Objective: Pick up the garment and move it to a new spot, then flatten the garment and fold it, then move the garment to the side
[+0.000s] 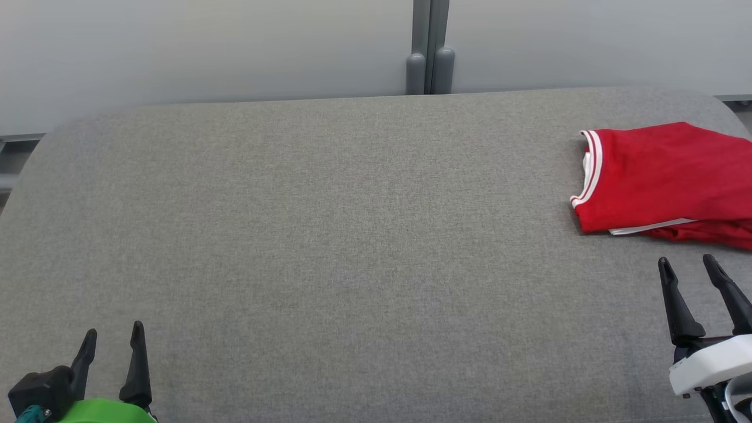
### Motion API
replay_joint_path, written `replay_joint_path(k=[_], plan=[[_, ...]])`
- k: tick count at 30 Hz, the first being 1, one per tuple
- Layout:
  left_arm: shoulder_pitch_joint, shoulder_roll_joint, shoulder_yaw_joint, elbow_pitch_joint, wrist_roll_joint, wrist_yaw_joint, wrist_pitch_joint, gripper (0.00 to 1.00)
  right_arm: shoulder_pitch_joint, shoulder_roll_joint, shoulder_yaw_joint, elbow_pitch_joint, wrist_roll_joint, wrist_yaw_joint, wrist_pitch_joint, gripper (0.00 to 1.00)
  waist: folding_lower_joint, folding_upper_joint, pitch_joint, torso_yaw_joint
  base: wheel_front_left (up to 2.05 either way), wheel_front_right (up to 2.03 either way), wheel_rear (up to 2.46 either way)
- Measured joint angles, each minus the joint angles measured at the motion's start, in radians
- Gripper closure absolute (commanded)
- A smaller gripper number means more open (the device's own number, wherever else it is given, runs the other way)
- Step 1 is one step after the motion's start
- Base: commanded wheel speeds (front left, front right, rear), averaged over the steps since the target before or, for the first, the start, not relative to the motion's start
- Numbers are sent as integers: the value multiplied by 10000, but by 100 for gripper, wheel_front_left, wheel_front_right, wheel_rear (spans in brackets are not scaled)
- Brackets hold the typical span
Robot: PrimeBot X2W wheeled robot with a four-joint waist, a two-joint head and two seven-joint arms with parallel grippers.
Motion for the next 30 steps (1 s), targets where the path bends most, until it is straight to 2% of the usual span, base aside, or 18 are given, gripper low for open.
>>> replay_joint_path(k=[14,30], plan=[[0,-8,-174,42,0,-633,0,0,150,245,-786,-104,-293,178,0,0,0,0,-50,-109,0,0,0],[3,-58,-15,190,107,-740,-2,0,400,334,-1179,-100,-589,474,0,0,0,0,-369,-107,0,0,0]])
